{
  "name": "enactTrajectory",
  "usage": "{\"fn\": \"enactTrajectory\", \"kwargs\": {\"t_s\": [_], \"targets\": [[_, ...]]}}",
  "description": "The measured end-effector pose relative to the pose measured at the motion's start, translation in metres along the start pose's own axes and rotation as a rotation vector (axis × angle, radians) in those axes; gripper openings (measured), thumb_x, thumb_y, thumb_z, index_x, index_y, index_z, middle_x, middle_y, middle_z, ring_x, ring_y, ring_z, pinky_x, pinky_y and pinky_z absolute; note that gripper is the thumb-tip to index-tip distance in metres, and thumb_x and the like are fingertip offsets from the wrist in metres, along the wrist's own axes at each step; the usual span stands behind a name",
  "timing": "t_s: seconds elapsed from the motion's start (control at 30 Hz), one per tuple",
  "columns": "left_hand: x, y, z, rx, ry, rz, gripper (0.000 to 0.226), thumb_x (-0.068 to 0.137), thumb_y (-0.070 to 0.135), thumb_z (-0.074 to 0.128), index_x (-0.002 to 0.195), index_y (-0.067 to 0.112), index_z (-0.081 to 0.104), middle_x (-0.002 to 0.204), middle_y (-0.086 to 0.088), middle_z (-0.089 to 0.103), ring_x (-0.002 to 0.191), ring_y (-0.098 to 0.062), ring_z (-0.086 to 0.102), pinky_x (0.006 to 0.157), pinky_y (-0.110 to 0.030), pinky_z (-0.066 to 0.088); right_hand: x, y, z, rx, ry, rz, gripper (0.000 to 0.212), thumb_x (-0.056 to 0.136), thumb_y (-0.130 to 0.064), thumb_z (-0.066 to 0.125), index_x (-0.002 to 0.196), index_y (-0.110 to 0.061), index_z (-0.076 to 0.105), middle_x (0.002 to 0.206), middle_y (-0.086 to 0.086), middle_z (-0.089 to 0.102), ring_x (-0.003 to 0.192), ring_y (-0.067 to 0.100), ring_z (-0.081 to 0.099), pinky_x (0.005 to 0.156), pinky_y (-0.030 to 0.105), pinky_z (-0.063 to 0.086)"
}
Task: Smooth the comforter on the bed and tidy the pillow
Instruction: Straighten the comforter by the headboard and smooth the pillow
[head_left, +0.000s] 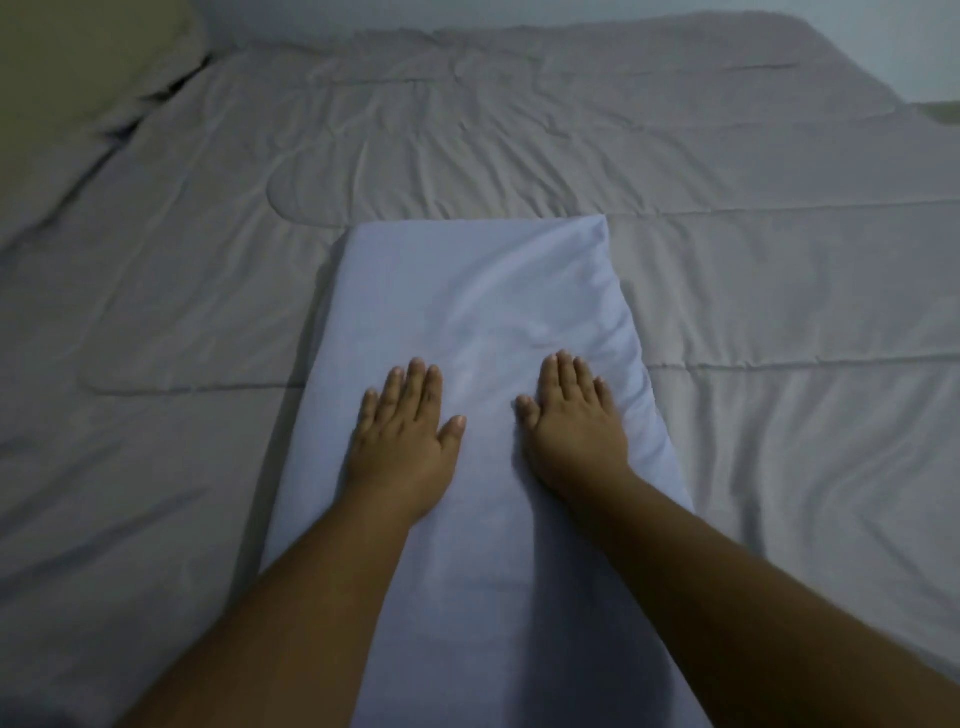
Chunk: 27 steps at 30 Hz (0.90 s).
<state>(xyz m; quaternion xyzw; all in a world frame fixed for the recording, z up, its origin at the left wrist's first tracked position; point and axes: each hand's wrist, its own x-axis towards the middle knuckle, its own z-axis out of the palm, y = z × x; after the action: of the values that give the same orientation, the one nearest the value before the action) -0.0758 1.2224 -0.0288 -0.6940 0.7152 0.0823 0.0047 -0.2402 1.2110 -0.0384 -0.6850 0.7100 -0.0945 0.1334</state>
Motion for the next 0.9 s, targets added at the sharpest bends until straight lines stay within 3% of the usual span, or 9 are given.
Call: {"fn": "enactTrajectory", "kwargs": {"t_s": [0.13,0.23,0.33,0.4,0.5,0.7,0.9], "targets": [[0.036,-0.010,0.003,-0.024,0.047,-0.094,0.062,0.098,0.049,0.013,0.151,0.023,-0.006,0.160,0.003,-0.014,0.148,-0.017,-0.012,0.120,-0.038,-0.008,0.042,0.007,-0.002,0.013,0.017,-0.069,0.061,0.101,-0.042,0.018,0.151,-0.012,-0.002,0.159,0.000,-0.007,0.147,0.016,-0.008,0.119,0.034,-0.007],[0.049,-0.031,-0.001,-0.089,0.127,-0.298,0.061,0.099,0.044,0.019,0.152,0.018,0.002,0.162,-0.002,-0.002,0.148,-0.023,0.002,0.121,-0.041,0.006,0.066,0.031,-0.003,-0.016,0.026,0.118,0.060,0.101,-0.041,0.020,0.151,-0.012,0.005,0.161,0.004,0.001,0.147,0.023,0.000,0.118,0.044,0.002],[0.045,-0.052,-0.002,-0.353,0.087,-0.606,0.063,0.099,0.046,0.020,0.148,0.008,0.022,0.155,-0.017,0.025,0.139,-0.035,0.031,0.112,-0.045,0.026,0.065,0.047,-0.005,0.096,0.066,0.335,0.058,0.100,-0.039,0.025,0.149,-0.010,0.016,0.154,0.017,0.024,0.135,0.039,0.032,0.107,0.048,0.029],[0.035,-0.057,-0.003,-0.365,0.039,-0.767,0.071,0.097,0.053,0.014,0.135,0.001,0.044,0.138,-0.027,0.047,0.123,-0.042,0.048,0.103,-0.047,0.037,0.057,0.053,-0.009,0.252,0.058,0.483,0.050,0.099,-0.042,0.028,0.136,-0.010,0.038,0.133,0.023,0.050,0.116,0.041,0.051,0.095,0.047,0.040],[0.028,-0.057,-0.008,-0.313,0.003,-0.783,0.074,0.096,0.055,0.012,0.122,0.000,0.055,0.126,-0.028,0.057,0.115,-0.042,0.054,0.097,-0.046,0.042,0.054,0.058,-0.012,0.361,0.001,0.596,0.045,0.097,-0.049,0.026,0.110,-0.011,0.046,0.117,0.022,0.060,0.107,0.040,0.057,0.091,0.046,0.040],[0.044,-0.064,-0.023,-0.373,-0.029,-0.732,0.077,0.098,0.052,0.013,0.110,-0.002,0.065,0.117,-0.027,0.063,0.110,-0.040,0.059,0.094,-0.041,0.047,0.069,0.043,-0.023,0.359,-0.016,0.617,0.047,0.094,-0.054,0.026,0.105,-0.011,0.044,0.117,0.024,0.059,0.107,0.042,0.056,0.091,0.048,0.040],[0.060,-0.096,-0.070,-0.394,0.062,-0.662,0.069,0.101,0.043,0.016,0.115,-0.007,0.061,0.121,-0.029,0.061,0.113,-0.040,0.057,0.096,-0.041,0.044,0.092,-0.008,-0.050,0.357,0.011,0.555,0.040,0.096,-0.048,0.029,0.100,-0.011,0.042,0.116,0.026,0.058,0.108,0.044,0.055,0.095,0.050,0.039]]}}
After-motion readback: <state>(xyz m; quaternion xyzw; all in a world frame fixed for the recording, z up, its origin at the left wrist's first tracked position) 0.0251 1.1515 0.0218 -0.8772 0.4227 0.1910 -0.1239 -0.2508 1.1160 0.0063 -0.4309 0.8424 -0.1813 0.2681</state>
